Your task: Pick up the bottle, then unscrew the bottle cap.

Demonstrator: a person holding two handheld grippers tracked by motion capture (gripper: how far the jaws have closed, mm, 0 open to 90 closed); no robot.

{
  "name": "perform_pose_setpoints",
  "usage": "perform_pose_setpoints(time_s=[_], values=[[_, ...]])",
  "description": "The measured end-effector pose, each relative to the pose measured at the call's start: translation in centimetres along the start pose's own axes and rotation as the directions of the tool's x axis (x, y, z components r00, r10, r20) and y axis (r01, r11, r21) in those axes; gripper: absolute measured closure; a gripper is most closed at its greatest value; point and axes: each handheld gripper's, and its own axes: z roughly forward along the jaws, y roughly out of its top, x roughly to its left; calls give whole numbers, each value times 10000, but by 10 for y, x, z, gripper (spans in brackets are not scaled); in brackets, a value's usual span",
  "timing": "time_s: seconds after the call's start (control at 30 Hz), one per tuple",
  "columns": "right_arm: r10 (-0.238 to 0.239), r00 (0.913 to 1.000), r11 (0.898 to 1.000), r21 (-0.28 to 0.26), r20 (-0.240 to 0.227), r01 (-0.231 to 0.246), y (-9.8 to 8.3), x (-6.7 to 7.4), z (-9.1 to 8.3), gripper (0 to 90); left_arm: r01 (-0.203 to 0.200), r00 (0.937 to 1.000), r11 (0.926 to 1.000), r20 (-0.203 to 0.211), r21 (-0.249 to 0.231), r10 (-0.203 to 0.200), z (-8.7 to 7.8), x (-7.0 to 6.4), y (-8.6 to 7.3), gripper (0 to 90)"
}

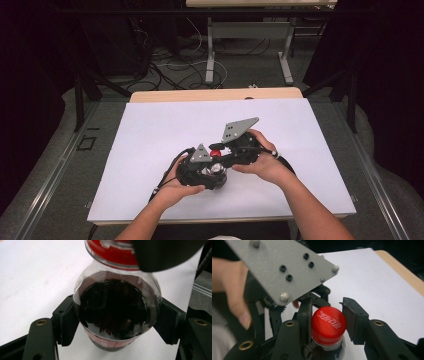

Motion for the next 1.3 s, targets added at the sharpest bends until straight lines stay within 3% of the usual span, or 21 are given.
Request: perform_pose_setpoints(time_s=[0.03,0.07,0.1,0.17,0.3,0.33,0.4,0.43,0.53,0.63,0.73,0.9,0.97,1.07,1.27,1.3], values=[[-423,9980,9991,-12,-463,423,1,-4,-1,610,-61,10000,9999,-54,-159,61,1,0,0,299],[-423,9980,9991,-12,-463,423,1,-4,-1,610,-40,10000,9999,31,-97,40,0,0,0,299],[-830,9942,9965,-194,-691,818,0,-6,-1,610,-192,9998,9998,84,16,192,-1,0,0,299],[-998,9900,9950,-143,-994,989,0,-9,-2,609,-153,9998,9999,95,-58,154,-1,-2,1,299],[-897,9908,9959,-213,-1016,880,-1,-9,-3,604,-118,9999,9999,109,-42,118,-2,-2,1,299],[-662,9947,9974,-329,-785,638,-1,-6,-4,553,-240,9997,9997,32,-67,240,-2,0,2,299],[-217,9979,9991,-385,-602,194,-2,-2,-4,488,58,9999,9997,-151,-257,-61,-1,1,1,299],[-128,9990,9992,-387,-419,111,-2,0,-5,474,72,9999,10000,-75,-64,-72,-3,2,2,299],[207,9990,9978,-635,402,-181,-4,5,-7,445,180,9994,9996,-299,-219,-187,-3,4,1,299],[621,9849,9963,-681,1616,-517,-7,14,-11,445,336,9990,9994,-290,15,-335,-5,5,0,299],[955,9746,9936,-788,2025,-809,-9,24,-12,445,375,9984,9993,-426,-49,-377,-3,5,0,299],[1312,9603,9890,-997,2463,-1095,-13,31,-10,445,448,9982,9990,-407,-52,-450,0,7,-1,299],[1313,9594,9883,-1085,2495,-1071,-13,31,-9,445,422,9985,9991,-353,24,-421,0,8,-1,299],[1717,9488,9818,-1256,2650,-1426,-15,32,-6,448,517,9983,9987,-271,4,-517,2,10,-2,299],[1832,9424,9799,-1289,2799,-1522,-15,35,1,491,472,9987,9986,-178,237,-468,4,9,-3,299],[1832,9424,9799,-1289,2799,-1522,-15,35,1,491,441,9986,9990,-295,79,-438,6,8,-4,299]])
